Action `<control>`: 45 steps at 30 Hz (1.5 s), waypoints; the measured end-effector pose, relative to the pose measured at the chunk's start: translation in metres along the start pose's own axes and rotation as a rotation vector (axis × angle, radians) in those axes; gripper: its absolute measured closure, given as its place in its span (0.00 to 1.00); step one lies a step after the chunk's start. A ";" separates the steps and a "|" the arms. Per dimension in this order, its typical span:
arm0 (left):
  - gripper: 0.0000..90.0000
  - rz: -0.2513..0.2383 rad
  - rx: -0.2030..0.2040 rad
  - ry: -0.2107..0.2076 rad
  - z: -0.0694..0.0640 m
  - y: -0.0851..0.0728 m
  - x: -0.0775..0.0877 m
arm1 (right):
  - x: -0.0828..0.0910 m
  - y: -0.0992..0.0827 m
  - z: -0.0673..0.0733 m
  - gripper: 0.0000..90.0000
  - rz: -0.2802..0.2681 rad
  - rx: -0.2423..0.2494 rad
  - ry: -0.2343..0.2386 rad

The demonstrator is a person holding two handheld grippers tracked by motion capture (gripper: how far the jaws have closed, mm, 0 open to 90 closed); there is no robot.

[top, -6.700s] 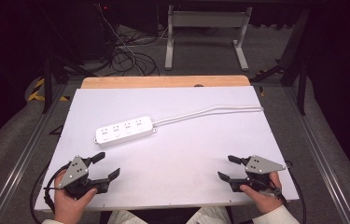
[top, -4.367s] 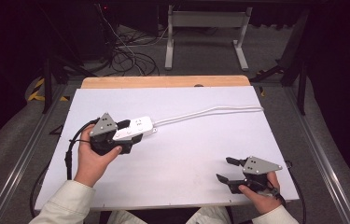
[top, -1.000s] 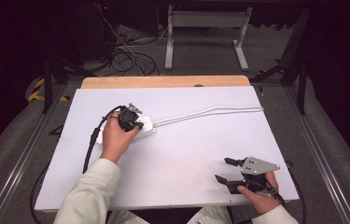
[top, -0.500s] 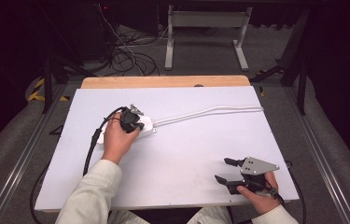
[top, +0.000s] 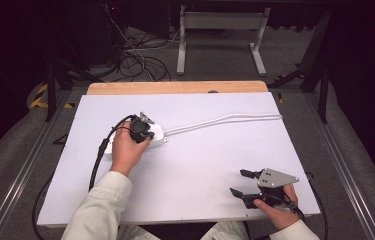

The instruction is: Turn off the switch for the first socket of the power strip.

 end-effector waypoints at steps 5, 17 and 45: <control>1.00 0.001 0.013 -0.008 0.000 0.000 0.000 | 0.000 0.000 0.000 0.32 0.004 0.002 0.000; 1.00 0.003 0.022 -0.015 0.001 -0.001 0.000 | -0.001 -0.001 0.001 0.32 0.007 0.006 -0.001; 1.00 -0.106 0.011 -0.041 -0.012 0.029 0.055 | 0.001 0.000 -0.001 0.32 0.002 -0.002 -0.002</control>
Point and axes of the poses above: each handheld gripper's, and its own axes: x roughly backward along the jaws, y roughly out of its top, z roughly to its left, the point moved 10 cm from there along -x, roughly forward along the jaws, and after that the axes turned 15 degrees about -x, right-handed, at the moved point
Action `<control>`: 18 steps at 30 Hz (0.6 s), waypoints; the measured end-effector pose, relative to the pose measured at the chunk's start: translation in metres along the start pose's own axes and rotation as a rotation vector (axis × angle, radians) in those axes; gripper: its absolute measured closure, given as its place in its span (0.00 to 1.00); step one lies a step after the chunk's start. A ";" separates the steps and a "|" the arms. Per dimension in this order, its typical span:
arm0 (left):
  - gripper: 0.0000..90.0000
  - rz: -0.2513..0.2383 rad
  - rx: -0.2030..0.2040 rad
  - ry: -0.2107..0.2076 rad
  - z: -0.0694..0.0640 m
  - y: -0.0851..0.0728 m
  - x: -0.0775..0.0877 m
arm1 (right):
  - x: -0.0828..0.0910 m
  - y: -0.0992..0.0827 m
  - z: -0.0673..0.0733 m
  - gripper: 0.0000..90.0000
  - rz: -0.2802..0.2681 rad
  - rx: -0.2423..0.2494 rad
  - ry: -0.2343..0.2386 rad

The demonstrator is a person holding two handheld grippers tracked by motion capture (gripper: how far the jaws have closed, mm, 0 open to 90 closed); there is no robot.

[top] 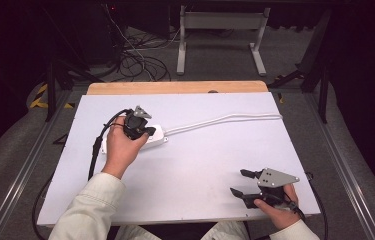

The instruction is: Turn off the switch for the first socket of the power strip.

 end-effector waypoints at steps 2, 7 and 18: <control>1.00 -0.007 -0.002 0.001 -0.001 0.001 0.002 | 0.000 0.000 0.000 0.32 0.000 0.001 -0.001; 1.00 -0.019 -0.014 0.012 -0.001 0.004 0.007 | 0.000 0.000 0.000 0.32 0.001 0.000 -0.001; 0.78 -0.090 -0.031 0.014 -0.012 0.013 0.020 | 0.000 -0.001 0.000 0.32 0.004 0.000 -0.002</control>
Point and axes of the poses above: each handheld gripper's, and its own axes: x roughly backward along the jaws, y roughly out of its top, z roughly to its left, the point moved 10 cm from there along -x, roughly forward along the jaws, and after that the axes turned 15 degrees about -x, right-handed, at the moved point
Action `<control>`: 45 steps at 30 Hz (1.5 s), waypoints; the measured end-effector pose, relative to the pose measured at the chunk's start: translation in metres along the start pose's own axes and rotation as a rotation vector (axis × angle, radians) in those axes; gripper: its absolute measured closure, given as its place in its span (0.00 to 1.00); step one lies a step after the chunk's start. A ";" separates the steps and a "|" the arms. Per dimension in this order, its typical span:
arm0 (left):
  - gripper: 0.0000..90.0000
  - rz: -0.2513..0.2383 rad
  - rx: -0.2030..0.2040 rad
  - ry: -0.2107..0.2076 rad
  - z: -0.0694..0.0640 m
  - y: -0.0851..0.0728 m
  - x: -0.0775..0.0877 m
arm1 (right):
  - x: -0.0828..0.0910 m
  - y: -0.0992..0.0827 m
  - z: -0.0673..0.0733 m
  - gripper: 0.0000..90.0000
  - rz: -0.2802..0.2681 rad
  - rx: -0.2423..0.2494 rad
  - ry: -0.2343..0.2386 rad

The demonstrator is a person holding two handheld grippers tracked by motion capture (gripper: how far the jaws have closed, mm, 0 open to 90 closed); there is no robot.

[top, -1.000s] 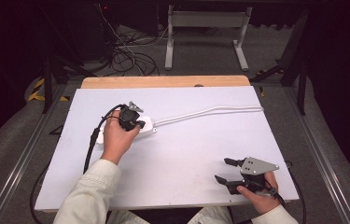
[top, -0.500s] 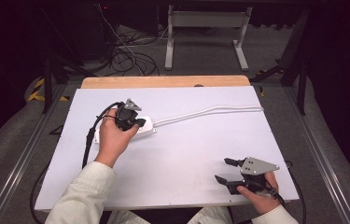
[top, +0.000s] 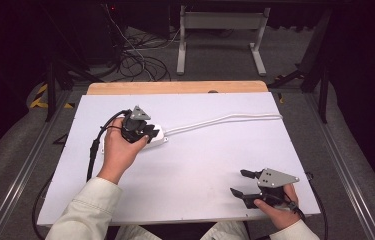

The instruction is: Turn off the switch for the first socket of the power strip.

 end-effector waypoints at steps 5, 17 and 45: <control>0.58 -0.062 -0.013 0.025 -0.006 0.007 0.009 | 0.000 0.000 0.000 0.32 0.001 -0.001 -0.002; 0.29 -0.245 -0.046 0.050 -0.022 0.007 0.048 | 0.001 0.000 0.000 0.32 -0.004 -0.001 -0.001; 0.18 -0.403 -0.036 0.027 -0.062 -0.055 0.071 | 0.001 0.001 0.001 0.32 -0.007 0.002 -0.001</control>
Point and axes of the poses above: each handheld gripper's, and its own axes: x roughly backward along the jaws, y roughly out of its top, z roughly to its left, the point moved 10 cm from there along -x, roughly forward along the jaws, and after that the axes turned 15 degrees about -x, right-handed, at the moved point
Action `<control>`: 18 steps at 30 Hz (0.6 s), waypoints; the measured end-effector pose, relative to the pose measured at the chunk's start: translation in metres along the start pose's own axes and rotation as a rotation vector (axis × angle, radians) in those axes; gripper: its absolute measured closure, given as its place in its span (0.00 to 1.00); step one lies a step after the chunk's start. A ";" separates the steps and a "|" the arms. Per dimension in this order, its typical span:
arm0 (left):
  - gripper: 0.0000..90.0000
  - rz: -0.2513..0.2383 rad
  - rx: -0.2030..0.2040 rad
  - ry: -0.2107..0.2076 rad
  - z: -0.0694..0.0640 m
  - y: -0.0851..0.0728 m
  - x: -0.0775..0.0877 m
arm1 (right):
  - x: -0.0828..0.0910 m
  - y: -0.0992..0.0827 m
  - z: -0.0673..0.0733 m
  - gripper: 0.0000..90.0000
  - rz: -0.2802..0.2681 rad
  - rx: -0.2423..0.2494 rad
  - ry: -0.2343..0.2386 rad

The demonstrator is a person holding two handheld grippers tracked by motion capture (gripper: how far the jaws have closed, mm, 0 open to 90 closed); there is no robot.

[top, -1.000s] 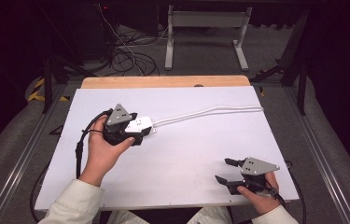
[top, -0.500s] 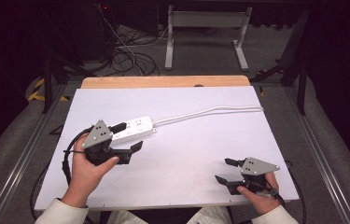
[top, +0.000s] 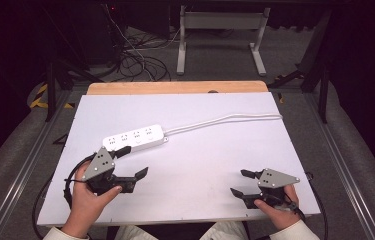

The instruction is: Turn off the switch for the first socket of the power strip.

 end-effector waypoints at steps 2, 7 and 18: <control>0.18 -0.010 0.005 0.002 0.000 -0.006 0.001 | 0.000 0.000 0.000 0.32 -0.001 -0.001 -0.001; 0.18 -0.008 0.015 0.025 -0.001 -0.022 0.005 | 0.000 0.000 0.000 0.32 -0.002 -0.001 0.000; 0.19 -0.037 0.073 0.007 -0.004 -0.049 0.012 | 0.000 0.000 0.000 0.32 -0.001 0.001 0.002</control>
Point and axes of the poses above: each handheld gripper's, and its own axes: x roughly backward along the jaws, y roughly out of its top, z roughly to its left, the point moved 10 cm from there along -x, roughly forward along the jaws, and after that the axes turned 15 degrees about -x, right-handed, at the moved point
